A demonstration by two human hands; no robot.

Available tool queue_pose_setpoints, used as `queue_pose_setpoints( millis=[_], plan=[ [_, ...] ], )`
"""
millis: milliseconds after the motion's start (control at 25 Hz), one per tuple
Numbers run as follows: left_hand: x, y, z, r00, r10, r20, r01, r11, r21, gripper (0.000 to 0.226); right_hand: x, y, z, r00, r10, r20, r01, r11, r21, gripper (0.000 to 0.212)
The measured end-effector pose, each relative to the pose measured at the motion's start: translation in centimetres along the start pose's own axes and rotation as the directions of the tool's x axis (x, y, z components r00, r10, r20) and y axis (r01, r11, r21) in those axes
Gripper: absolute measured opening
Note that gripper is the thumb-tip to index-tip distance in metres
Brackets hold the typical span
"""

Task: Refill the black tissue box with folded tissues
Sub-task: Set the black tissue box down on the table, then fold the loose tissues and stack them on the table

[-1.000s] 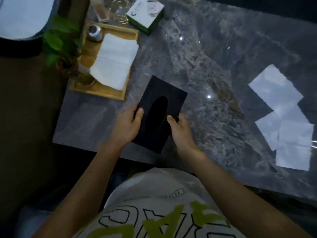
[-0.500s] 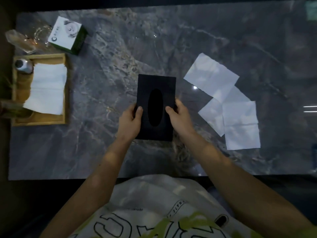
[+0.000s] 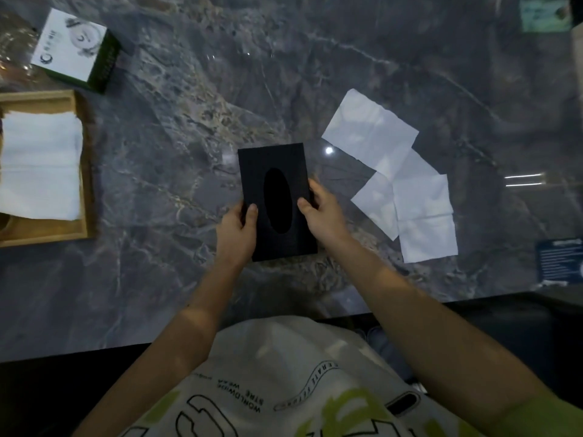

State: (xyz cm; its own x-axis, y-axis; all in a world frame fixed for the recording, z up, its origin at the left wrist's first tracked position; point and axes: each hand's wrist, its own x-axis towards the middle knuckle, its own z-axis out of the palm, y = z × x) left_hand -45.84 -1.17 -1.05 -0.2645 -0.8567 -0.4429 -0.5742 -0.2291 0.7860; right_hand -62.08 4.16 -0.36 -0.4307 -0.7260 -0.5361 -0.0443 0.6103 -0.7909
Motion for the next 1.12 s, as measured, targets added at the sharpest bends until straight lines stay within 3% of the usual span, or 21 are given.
queue_pose_setpoints(
  millis=[160,480,600,720,800,840,960,1120],
  plan=[
    [0.0,-0.5,0.3,1.0,-0.01,-0.007,0.01,1.0,-0.03,0.028,0.1,0.6,0.1,0.999,-0.045,-0.006,0.045,0.999,-0.018,0.051],
    [0.3,0.1,1.2,0.99,-0.131,-0.053,0.128,0.99,-0.055,0.034,1.1,0.6,-2.2,0.995,0.009,0.096,-0.012,1.0,0.028,0.046],
    [0.3,2.4,2.5,0.977,-0.035,-0.21,0.037,0.999,0.006,0.04,2.5,0.2,-5.6,0.998,0.005,0.058,-0.007,1.0,0.02,0.044],
    [-0.6,6.5,5.2,0.899,0.149,-0.412,-0.118,0.988,0.1,0.041,5.0,-0.1,-11.1,0.996,-0.088,0.027,0.09,0.992,-0.088,0.04],
    [-0.9,9.4,7.8,0.869,0.263,-0.418,-0.222,0.964,0.146,0.036,7.0,-0.4,-14.7,0.99,-0.139,-0.02,0.135,0.979,-0.155,0.039],
    [-0.9,11.0,9.5,0.883,0.251,-0.397,-0.236,0.968,0.086,0.034,8.1,-0.4,-16.4,0.988,-0.149,-0.043,0.14,0.976,-0.165,0.04],
    [0.2,14.8,14.2,0.948,0.006,-0.32,-0.085,0.969,-0.233,0.03,10.8,-0.4,-19.6,0.981,-0.186,-0.056,0.168,0.957,-0.236,0.042],
    [3.6,16.6,18.9,0.882,-0.423,-0.206,0.283,0.827,-0.486,0.044,14.4,-0.5,-21.9,0.984,-0.18,-0.001,0.167,0.913,-0.373,0.049]
  ],
)
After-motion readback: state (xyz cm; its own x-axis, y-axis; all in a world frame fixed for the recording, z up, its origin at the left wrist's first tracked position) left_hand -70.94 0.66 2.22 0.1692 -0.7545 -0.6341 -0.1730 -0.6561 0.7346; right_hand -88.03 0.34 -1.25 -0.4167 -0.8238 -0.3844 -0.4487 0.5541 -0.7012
